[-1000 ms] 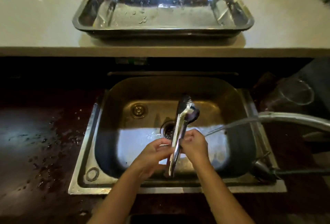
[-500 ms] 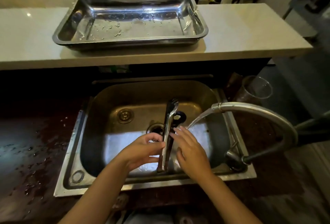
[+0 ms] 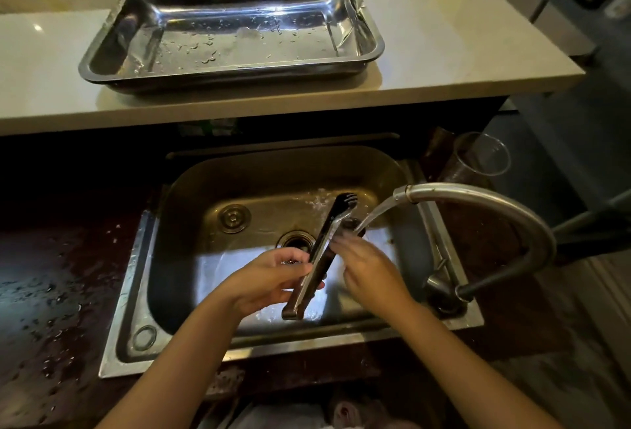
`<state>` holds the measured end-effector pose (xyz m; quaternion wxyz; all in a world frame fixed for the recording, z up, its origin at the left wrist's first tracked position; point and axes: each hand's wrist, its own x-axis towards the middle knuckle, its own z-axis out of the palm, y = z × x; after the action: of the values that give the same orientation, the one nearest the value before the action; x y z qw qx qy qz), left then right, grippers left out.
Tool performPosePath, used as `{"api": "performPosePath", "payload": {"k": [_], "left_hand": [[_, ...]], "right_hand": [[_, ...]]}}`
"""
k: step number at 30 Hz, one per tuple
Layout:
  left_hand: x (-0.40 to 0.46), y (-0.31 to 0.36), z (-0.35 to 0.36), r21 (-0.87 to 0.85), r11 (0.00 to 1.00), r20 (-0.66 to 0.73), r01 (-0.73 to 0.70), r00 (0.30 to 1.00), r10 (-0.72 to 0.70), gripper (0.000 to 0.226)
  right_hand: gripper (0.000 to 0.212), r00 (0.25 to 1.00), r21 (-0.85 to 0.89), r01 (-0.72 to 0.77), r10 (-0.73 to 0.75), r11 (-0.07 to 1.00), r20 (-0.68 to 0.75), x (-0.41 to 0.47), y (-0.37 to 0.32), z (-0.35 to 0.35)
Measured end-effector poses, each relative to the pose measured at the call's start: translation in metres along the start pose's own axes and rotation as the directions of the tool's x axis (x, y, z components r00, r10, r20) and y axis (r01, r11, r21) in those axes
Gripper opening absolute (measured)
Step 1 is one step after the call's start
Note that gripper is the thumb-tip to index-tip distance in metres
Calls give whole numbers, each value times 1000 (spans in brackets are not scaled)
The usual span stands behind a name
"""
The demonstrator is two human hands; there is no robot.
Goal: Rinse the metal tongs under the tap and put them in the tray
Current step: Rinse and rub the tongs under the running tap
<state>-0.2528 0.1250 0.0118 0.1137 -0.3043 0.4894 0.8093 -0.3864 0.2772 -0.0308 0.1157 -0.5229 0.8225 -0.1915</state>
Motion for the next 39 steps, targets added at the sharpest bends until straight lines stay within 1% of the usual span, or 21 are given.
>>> {"api": "performPosePath", "payload": {"k": [2,5,7,9,12,13,14,18,20,23,24,25,26,27,28,29,30,32,34,36,39], "left_hand": [[0,2,2,31,1000,0,-1,1000,1,5],[0,0,6,52,999,12,5,1000,-6,12],[1,-2,8,51,999,16,0,1000,0,14],[4,-2,8,60,998,0,-20,1000,20,12],[9,-1,4,87,995,-53,-39,998,44,9],[10,-1,3,86,995,-62,-42,997,47,8],[10,-1,2,86,995,-60,-44,997,49,8],[13,-1,7,96,994,-16,-52,998,54,6],[19,1,14,114,991,-46,-69,996,75,5],[31,10,21,51,994,-98,-100,990,105,6],[34,13,24,17,994,-92,-108,990,109,6],[38,15,27,-5,994,-84,-112,990,111,7],[40,17,31,-12,993,-79,-114,991,113,9],[42,18,33,-8,993,-77,-116,990,115,10],[44,18,36,-4,993,-76,-118,990,117,10],[46,18,38,-11,993,-73,-119,990,118,11],[47,18,39,-29,993,-64,-118,991,116,13],[50,15,41,-69,992,-22,-108,994,107,14],[51,10,44,-110,989,32,-96,994,100,17],[51,5,44,-200,977,81,-73,993,91,23],[48,0,42,-326,945,105,-28,992,65,24]], "right_hand": [[55,999,14,28,-28,1000,-16,-4,2,2],[52,974,6,-222,222,975,-47,9,22,-9],[53,958,-53,-287,285,956,-38,13,24,-15],[57,980,-5,-200,200,980,6,9,11,-14],[53,994,67,89,-93,994,62,-10,-16,-5],[53,987,49,140,-143,989,73,-10,-16,-5],[53,989,14,128,-129,992,67,-6,-12,-8],[54,980,-88,-198,198,976,-8,13,8,-22],[54,989,-39,-150,150,988,1,8,-3,-19],[54,992,175,117,-122,978,21,-25,-25,-5],[54,989,254,149,-146,956,-29,-33,-27,-2],[54,991,366,112,-76,924,-111,-37,-25,-1],[53,976,502,14,98,865,-195,-38,-24,-4],[52,916,643,-104,326,759,-236,-36,-21,-7],[50,819,772,-192,533,605,-213,-31,-18,-10],[45,730,869,-237,670,434,-136,-24,-15,-14],[36,677,932,-245,735,266,-32,-16,-10,-16],[20,666,969,-247,721,-28,190,-5,-2,-18],[15,707,939,-262,617,-224,345,4,2,-18],[16,734,908,-302,537,-291,416,10,1,-15],[14,705,903,-318,566,-288,428,14,-1,-11]]}}
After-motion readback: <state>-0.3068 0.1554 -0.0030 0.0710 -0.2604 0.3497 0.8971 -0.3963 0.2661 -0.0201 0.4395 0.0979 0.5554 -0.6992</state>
